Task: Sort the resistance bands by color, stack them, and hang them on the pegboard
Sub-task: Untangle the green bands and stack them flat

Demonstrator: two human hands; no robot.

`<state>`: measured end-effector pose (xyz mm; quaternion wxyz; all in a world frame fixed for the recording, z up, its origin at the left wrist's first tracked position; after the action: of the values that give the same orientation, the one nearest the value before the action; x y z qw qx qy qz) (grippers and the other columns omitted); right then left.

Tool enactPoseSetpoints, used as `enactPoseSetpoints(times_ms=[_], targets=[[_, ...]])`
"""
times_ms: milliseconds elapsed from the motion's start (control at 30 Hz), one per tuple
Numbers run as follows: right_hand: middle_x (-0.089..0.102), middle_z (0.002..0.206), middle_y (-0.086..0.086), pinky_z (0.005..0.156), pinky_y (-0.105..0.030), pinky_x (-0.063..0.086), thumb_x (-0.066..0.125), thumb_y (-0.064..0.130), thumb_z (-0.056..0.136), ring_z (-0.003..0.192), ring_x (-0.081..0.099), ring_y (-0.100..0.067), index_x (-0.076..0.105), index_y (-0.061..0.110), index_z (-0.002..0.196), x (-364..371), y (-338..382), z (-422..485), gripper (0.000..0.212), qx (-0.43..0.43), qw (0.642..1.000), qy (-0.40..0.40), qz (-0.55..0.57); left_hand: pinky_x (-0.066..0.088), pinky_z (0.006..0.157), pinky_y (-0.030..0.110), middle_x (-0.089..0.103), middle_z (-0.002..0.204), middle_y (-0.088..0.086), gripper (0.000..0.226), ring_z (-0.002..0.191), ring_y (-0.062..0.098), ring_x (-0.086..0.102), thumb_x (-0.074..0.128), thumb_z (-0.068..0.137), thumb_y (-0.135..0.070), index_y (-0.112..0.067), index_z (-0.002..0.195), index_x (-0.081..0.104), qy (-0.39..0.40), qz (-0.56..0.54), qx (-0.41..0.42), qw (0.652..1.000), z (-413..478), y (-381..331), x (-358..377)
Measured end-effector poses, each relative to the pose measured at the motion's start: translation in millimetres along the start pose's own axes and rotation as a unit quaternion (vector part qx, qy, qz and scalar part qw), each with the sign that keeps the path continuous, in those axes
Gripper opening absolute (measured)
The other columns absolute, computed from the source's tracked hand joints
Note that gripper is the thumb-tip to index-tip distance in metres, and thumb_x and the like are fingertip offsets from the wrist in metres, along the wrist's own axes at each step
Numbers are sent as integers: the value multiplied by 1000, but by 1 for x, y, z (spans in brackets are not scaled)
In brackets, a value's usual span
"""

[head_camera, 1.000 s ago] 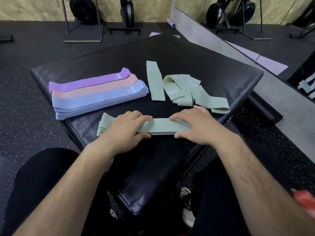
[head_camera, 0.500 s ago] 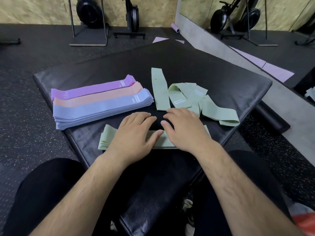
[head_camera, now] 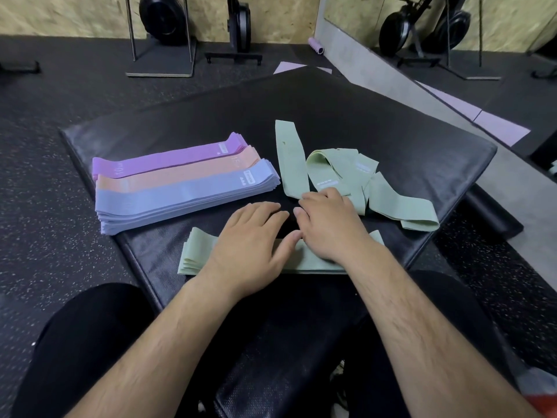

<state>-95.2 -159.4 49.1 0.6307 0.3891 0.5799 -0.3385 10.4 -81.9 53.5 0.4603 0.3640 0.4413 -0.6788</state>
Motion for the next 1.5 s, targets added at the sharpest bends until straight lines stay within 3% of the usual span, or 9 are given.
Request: enactPoseSetpoints(times_ms=[167, 300, 433, 600, 700, 800, 967, 1200, 1500], targets=[[65, 112, 12, 94, -35, 29, 35, 32, 106, 114, 45, -19, 67, 23, 109, -16, -4, -16, 34, -37, 998, -42, -10, 31, 111, 31, 59, 138, 0, 57, 130, 20, 51, 34, 100, -54, -15, 133, 62, -17, -31, -4, 999, -2, -1, -8], [71, 102, 15, 85, -30, 24, 54, 26, 99, 106, 53, -16, 74, 24, 101, -35, -4, -38, 21, -86, 989, -118, 30, 47, 102, 38, 56, 139, -1, 45, 126, 18, 54, 51, 101, -36, -13, 140, 54, -38, -90, 20, 995, -2, -7, -16], [72, 90, 17, 83, -29, 31, 62, 26, 87, 96, 58, -12, 77, 25, 90, -48, 0, -58, 15, -132, 971, -182, 79, 42, 93, 18, 50, 140, -14, 47, 120, 4, 53, 60, 99, -28, -24, 145, 48, -33, -152, 2, 988, -5, -10, -20], [72, 91, 18, 86, -25, 38, 68, 22, 86, 95, 58, -6, 77, 23, 90, -61, 15, -77, 10, -192, 947, -211, 148, 51, 84, 27, 61, 110, -14, 27, 93, 2, 58, 68, 94, -24, -21, 121, 65, -48, -179, 6, 983, -8, -16, -22], [68, 101, 17, 93, -20, 42, 72, 18, 87, 101, 60, -2, 68, 23, 106, -60, 7, -78, 20, -158, 934, -177, 267, 50, 75, 31, 60, 92, -12, 5, 81, 6, 57, 67, 95, -21, -20, 99, 65, -71, -192, 4, 979, -10, -18, -31], [64, 113, 18, 101, -19, 40, 71, 21, 92, 114, 56, -1, 59, 27, 121, -45, -1, -69, 32, -104, 930, -111, 334, 53, 72, 37, 61, 85, -10, 7, 79, 11, 61, 65, 96, -23, -23, 92, 60, -82, -243, -27, 966, -13, -13, -36], [66, 100, 15, 97, -34, 45, 57, 19, 100, 103, 58, -8, 65, 28, 104, -37, 11, -57, 13, -112, 931, -86, 337, 53, 67, 35, 63, 81, -11, 15, 74, 11, 62, 66, 96, -31, -33, 89, 53, -63, -286, -58, 954, -16, -10, -35], [66, 97, 14, 88, -21, 44, 65, 15, 96, 99, 60, -8, 62, 26, 105, -38, 24, -51, 14, -126, 902, -71, 407, 52, 68, 45, 66, 76, -9, 10, 73, 18, 64, 63, 99, -28, -24, 90, 61, -120, -320, -90, 935, -19, 8, -51], [60, 83, 20, 72, -11, 37, 65, 13, 94, 84, 53, 1, 60, 26, 91, -29, 22, -31, 13, -128, 941, -73, 305, 50, 68, 45, 63, 74, -5, 16, 70, 23, 62, 65, 98, -26, -23, 83, 59, -210, -350, -169, 897, -31, 38, -73]])
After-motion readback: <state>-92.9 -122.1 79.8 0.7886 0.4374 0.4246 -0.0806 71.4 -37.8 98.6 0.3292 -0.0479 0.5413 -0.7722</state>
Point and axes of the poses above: each hand's wrist, its own z-axis towards the middle knuckle, its own x-axis out of the palm, y = z × x, the point moved 9 cm from there along z, towards the middle knuckle
